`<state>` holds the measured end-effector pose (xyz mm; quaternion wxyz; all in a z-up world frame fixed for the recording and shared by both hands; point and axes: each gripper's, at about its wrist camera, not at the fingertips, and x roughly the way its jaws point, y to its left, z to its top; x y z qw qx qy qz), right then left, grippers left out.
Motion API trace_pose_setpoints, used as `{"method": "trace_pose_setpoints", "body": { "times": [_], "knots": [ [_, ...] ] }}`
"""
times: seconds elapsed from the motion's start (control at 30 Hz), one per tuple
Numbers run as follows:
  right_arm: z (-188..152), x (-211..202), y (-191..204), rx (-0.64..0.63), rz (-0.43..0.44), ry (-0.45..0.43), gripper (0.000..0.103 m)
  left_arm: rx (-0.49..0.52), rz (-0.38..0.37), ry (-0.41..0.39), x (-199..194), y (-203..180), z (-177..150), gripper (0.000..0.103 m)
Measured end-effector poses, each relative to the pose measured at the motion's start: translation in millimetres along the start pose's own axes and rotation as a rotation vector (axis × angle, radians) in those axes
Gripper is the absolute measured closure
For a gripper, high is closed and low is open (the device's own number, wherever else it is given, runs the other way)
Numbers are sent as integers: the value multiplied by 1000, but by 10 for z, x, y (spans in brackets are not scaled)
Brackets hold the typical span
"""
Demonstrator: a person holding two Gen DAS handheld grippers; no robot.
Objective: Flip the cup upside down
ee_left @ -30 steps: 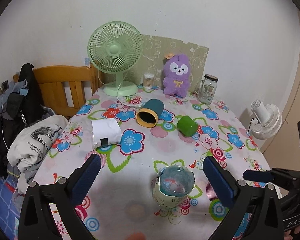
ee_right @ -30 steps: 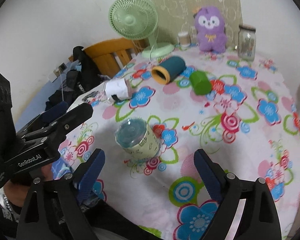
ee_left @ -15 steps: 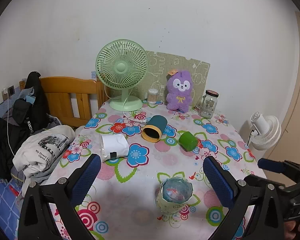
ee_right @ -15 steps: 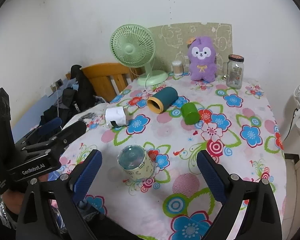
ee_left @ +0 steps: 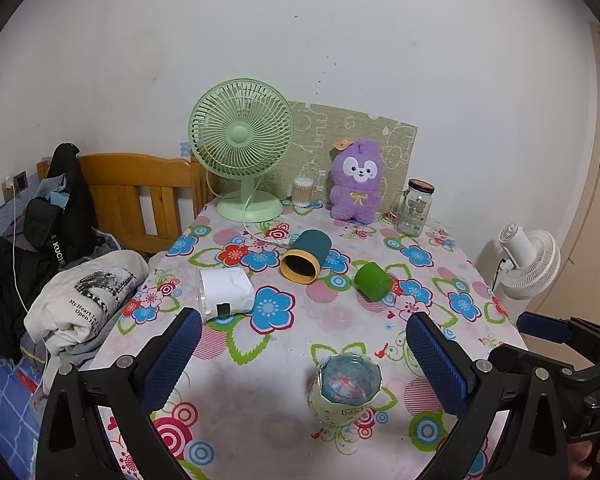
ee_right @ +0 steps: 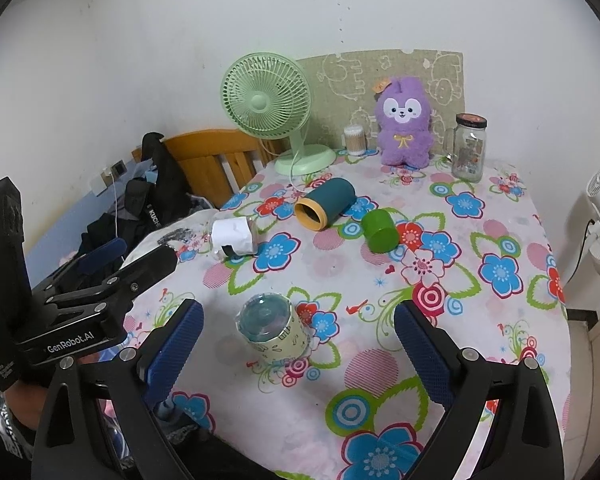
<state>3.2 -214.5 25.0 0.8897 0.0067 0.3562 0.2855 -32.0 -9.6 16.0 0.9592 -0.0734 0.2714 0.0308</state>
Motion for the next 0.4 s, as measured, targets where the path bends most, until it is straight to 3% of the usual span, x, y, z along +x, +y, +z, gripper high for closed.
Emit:
{"method": "trace_pose_setpoints", "body": {
  "times": [0.4],
  "knots": [
    [8,5,-1,3,1,2,5,5,-4,0,0,-19,-13,0]
  ]
}}
